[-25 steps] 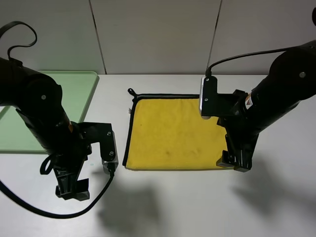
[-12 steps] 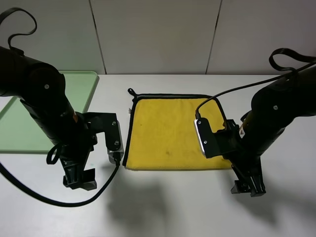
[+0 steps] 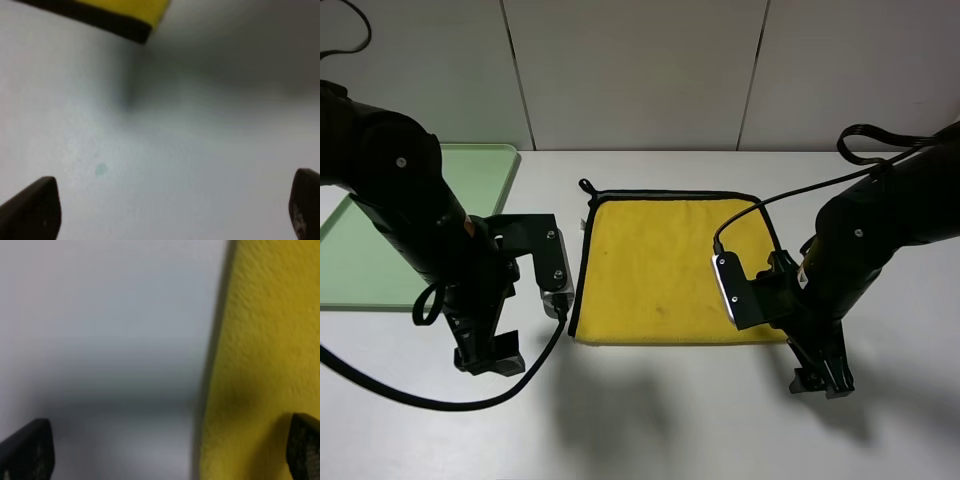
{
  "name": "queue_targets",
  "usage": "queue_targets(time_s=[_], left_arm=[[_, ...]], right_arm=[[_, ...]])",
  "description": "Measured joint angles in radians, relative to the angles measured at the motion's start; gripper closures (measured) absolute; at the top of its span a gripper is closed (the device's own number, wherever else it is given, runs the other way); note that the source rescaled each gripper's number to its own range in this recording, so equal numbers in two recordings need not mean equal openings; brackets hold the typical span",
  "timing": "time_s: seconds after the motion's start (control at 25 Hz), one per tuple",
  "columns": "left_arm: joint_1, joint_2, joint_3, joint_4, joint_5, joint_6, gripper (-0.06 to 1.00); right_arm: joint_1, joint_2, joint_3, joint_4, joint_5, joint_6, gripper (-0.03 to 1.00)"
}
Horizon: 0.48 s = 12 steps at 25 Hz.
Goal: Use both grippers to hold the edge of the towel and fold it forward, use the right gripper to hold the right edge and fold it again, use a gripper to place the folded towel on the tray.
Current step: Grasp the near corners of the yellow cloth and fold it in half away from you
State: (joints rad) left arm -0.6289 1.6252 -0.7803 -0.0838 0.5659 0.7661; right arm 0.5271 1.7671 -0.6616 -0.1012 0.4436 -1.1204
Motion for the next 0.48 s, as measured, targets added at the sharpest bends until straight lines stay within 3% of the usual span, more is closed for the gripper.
queue_targets(time_s=[0.2,0.48], left_arm=[[-0.025,-0.004,0.0,-0.014,-0.006,0.013,0.04],[-0.159,-0.004,0.0,-0.014,-0.089,0.094,0.04]], right_arm=[[-0.062,0.0,0.0,0.0,0.001,-0.008,-0.03],[-0.07,0.037,-0.002,0.003,0.004,-0.04,-0.03]])
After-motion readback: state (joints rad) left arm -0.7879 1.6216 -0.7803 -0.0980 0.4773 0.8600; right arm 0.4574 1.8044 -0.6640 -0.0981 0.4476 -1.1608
